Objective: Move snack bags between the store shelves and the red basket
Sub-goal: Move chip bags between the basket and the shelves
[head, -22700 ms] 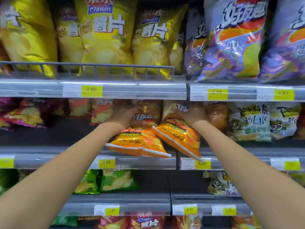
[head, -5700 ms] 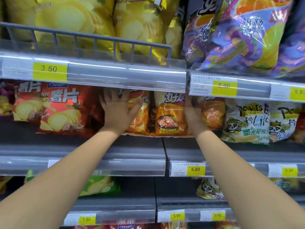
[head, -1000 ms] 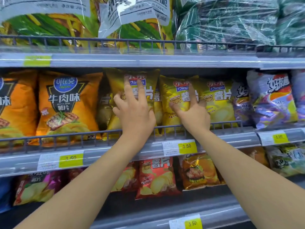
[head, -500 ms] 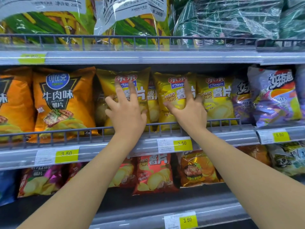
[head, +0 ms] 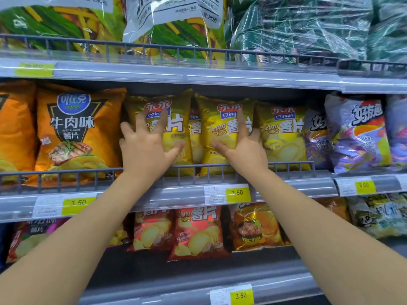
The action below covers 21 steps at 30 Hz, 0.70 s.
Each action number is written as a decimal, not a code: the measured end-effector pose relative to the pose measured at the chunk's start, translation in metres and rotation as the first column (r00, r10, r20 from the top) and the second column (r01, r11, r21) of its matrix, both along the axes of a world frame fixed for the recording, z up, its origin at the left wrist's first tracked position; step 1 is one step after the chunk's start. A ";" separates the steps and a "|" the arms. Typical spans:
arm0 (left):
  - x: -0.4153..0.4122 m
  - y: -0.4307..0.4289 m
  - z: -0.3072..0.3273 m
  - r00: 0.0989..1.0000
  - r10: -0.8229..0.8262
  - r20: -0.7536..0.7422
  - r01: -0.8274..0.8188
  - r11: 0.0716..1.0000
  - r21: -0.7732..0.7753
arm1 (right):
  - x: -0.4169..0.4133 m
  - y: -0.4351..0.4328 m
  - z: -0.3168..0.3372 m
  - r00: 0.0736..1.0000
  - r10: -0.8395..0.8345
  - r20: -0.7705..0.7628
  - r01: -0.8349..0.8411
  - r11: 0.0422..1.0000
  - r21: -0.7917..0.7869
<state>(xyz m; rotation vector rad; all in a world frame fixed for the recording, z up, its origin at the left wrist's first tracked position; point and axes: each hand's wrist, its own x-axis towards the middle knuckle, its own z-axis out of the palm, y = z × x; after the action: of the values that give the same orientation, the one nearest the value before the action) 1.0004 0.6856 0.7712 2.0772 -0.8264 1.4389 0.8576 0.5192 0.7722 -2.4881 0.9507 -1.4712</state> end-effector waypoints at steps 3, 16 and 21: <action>-0.004 0.004 0.004 0.999 0.035 -0.027 -0.033 0.998 0.048 | -0.002 0.000 0.003 0.999 0.045 -0.013 -0.044 0.997 0.071; -0.092 -0.040 0.008 0.992 -0.050 0.119 0.031 0.987 0.159 | -0.063 -0.045 0.014 0.971 -0.114 0.209 0.119 0.993 -0.012; -0.110 -0.091 0.005 0.991 -0.094 0.091 0.060 0.945 0.321 | -0.079 -0.096 0.016 0.992 -0.119 0.042 0.111 0.981 0.161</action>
<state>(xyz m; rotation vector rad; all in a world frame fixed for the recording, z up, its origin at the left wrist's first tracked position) 0.8900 0.5942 0.7765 2.1824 -1.2405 1.4610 0.7790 0.4235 0.7883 -2.3082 1.1710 -1.4214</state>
